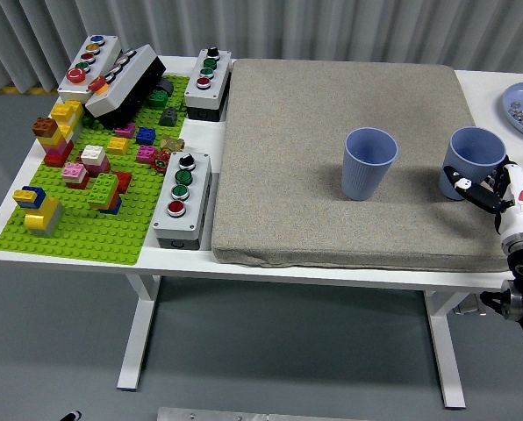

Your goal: Pick cup pour cup place

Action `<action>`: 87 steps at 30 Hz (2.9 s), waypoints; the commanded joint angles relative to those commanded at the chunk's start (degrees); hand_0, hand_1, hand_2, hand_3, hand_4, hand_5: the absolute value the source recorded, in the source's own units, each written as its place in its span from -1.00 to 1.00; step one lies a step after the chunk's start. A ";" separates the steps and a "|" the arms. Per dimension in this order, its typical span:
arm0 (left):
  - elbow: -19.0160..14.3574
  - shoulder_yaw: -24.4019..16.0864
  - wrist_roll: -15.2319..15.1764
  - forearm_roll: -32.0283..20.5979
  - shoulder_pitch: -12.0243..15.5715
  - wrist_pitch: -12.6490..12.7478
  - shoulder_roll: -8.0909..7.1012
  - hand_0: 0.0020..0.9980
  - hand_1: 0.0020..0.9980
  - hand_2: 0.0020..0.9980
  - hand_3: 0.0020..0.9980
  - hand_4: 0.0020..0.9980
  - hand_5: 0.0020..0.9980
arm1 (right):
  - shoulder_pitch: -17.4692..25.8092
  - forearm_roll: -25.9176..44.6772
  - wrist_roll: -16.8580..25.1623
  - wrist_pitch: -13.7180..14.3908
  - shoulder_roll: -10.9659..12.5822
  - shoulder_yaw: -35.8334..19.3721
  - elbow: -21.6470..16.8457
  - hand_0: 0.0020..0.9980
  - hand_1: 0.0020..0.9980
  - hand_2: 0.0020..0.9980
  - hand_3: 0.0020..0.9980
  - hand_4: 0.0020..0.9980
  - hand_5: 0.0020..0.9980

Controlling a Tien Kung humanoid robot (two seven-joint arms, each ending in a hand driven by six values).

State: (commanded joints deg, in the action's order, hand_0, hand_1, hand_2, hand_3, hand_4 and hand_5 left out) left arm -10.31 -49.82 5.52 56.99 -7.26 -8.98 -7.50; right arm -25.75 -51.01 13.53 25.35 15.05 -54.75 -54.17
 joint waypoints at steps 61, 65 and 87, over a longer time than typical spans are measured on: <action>0.00 -2.33 0.13 1.34 0.82 0.03 -0.22 0.65 0.57 0.67 0.52 0.14 1.00 | 7.23 -7.18 -12.88 -7.73 11.31 -12.93 -20.67 0.88 0.81 1.00 0.93 0.71 -0.08; 0.00 -2.06 0.08 1.10 0.65 0.02 -0.33 0.65 0.57 0.67 0.52 0.14 1.00 | 3.25 -5.72 -12.48 -7.62 11.45 -13.74 -19.60 0.88 0.81 0.99 0.92 0.71 -0.05; 0.00 -1.17 -0.06 0.44 0.36 0.00 0.08 0.65 0.57 0.67 0.52 0.14 1.00 | -3.10 11.44 -5.33 -8.66 2.82 -20.15 -11.92 0.89 0.73 0.81 0.78 0.60 1.00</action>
State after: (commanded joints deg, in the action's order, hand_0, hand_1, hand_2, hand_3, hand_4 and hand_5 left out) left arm -10.31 -50.99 5.45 57.43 -6.90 -8.98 -7.42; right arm -28.85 -39.57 8.19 16.69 17.87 -74.90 -66.09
